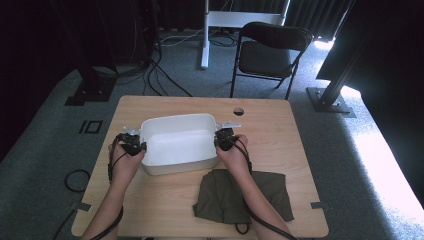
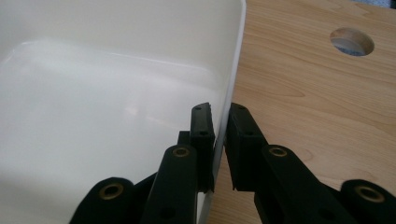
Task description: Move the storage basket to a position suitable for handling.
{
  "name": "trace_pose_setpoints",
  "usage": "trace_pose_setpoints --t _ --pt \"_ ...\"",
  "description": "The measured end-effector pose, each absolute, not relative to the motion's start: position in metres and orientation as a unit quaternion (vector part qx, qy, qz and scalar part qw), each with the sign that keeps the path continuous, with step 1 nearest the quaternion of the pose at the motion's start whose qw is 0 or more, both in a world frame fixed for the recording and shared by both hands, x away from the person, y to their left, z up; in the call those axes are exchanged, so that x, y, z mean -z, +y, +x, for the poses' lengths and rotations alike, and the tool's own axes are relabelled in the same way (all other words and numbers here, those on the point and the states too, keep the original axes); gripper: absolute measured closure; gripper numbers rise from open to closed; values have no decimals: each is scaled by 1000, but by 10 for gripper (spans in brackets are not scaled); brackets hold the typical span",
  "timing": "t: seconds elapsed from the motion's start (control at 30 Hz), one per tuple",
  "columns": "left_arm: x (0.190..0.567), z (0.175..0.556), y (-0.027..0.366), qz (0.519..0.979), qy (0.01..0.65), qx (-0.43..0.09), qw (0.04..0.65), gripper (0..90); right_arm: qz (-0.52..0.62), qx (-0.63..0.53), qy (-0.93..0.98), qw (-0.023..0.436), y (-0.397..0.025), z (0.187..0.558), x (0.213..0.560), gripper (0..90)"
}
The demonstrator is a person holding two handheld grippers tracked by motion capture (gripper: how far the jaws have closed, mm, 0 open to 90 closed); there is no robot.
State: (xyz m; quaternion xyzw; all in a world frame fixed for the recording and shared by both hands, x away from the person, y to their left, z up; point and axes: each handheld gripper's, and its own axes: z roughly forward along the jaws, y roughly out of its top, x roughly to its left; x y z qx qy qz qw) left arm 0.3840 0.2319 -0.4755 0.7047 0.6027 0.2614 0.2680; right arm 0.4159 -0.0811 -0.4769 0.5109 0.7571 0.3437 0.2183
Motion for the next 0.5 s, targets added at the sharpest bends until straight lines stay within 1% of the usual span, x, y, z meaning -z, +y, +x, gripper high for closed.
trace_pose_setpoints --t 0.5 --pt "476 392 213 710 596 -255 275 792 522 -343 751 213 -101 418 477 818"
